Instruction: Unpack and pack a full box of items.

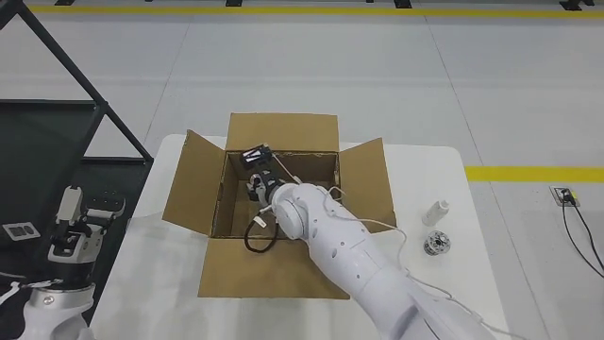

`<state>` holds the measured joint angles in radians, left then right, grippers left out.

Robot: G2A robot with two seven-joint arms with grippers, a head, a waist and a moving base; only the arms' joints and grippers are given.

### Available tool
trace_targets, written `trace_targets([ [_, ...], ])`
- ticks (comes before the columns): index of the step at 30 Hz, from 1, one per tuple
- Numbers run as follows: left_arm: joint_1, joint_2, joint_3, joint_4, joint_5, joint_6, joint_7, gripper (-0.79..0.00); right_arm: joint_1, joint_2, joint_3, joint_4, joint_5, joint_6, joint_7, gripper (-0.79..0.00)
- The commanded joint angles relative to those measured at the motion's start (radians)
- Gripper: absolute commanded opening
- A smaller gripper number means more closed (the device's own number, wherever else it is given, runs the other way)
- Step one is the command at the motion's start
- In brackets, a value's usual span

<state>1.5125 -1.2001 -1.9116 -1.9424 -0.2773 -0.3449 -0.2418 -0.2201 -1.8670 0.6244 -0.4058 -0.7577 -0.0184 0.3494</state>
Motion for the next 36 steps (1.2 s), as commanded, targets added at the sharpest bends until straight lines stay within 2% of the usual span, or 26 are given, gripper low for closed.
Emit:
trace_targets([
  [1,0.0,0.0,-0.001,-0.001,0.001,-0.001,-0.001,0.0,-0.011,0.014,0.015,-0.029,-0.008,0.003,-0.009,-0.785],
  [7,0.004,-0.001,-0.005,-0.005,0.001,-0.002,0.005,0.0,-0.074,0.067,0.069,-0.173,-0.057,0.022,-0.012,-0.785],
  [12,0.005,-0.002,-0.004,-0.006,0.003,-0.001,0.006,0.0,-0.163,0.121,0.126,-0.355,-0.132,0.046,0.021,-0.785],
  [18,0.001,-0.003,0.0,-0.006,0.004,-0.001,0.008,0.0,-0.331,0.196,0.231,-0.644,-0.236,0.024,0.081,-0.785],
  [23,-0.001,-0.004,0.002,-0.004,0.007,-0.003,0.008,0.0,-0.502,0.236,0.321,-0.876,-0.289,0.063,0.045,-0.785],
  [36,-0.009,-0.005,0.008,0.003,0.01,-0.003,0.007,0.0,-0.516,0.239,0.33,-0.895,-0.283,0.061,0.058,-0.785],
])
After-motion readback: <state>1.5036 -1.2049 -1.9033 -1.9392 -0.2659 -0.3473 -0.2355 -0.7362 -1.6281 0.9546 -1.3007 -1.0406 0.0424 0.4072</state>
